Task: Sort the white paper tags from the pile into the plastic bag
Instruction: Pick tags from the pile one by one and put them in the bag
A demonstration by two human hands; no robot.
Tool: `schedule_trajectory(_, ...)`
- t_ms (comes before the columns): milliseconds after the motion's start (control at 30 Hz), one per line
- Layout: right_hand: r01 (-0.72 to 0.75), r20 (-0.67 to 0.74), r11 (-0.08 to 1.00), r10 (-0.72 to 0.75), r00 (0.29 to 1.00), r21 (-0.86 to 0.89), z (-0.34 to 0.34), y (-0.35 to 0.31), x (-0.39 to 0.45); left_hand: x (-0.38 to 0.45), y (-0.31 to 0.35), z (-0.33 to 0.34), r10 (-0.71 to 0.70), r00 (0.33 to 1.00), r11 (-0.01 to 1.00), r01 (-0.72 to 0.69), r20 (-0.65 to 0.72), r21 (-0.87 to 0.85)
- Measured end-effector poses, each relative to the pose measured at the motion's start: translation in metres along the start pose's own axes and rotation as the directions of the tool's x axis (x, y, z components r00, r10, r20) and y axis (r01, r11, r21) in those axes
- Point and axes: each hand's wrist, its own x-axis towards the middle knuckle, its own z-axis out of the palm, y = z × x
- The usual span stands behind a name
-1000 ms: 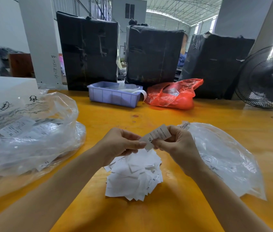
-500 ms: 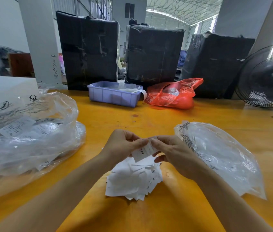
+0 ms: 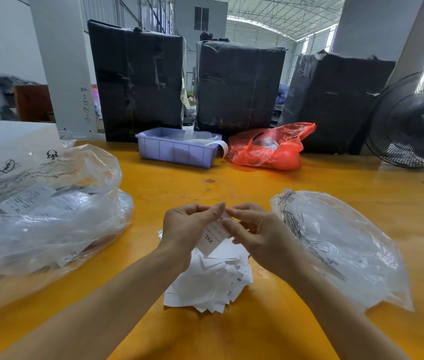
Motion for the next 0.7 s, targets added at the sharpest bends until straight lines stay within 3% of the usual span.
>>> schedule_trajectory(67,-0.004,-0.009,1.000,0.004,1.000,0.011,0.003,0.001,0.000,0.000,0.000,0.000,-0.035,0.999,0.999,0.035,-0.003,-0.022)
schedule_trajectory(133,-0.054,-0.067,0.980,0.068,0.995,0.191,0.003,0.003,0.002,0.001,0.003,-0.001,-0.080,0.996,0.997,0.080,0.041,0.005)
schedule_trajectory(233,-0.181,-0.084,0.870,0.245,0.966,0.459,-0.004,0.008,0.005,0.004,0.007,-0.005,-0.159,0.978,0.984,0.145,0.135,0.108)
schedule_trajectory(333,-0.255,-0.053,0.751,0.359,0.932,0.609,-0.008,0.011,0.007,0.008,0.011,-0.014,-0.196,0.959,0.953,0.138,0.204,0.271)
schedule_trajectory(533,-0.326,-0.016,0.721,0.422,0.906,0.611,-0.008,0.011,0.007,0.016,0.018,-0.027,-0.201,0.950,0.920,0.100,0.238,0.378)
schedule_trajectory(700,-0.233,-0.088,0.741,0.366,0.927,0.630,-0.020,0.012,0.008,0.023,0.027,-0.037,-0.147,0.969,0.913,0.055,0.199,0.405)
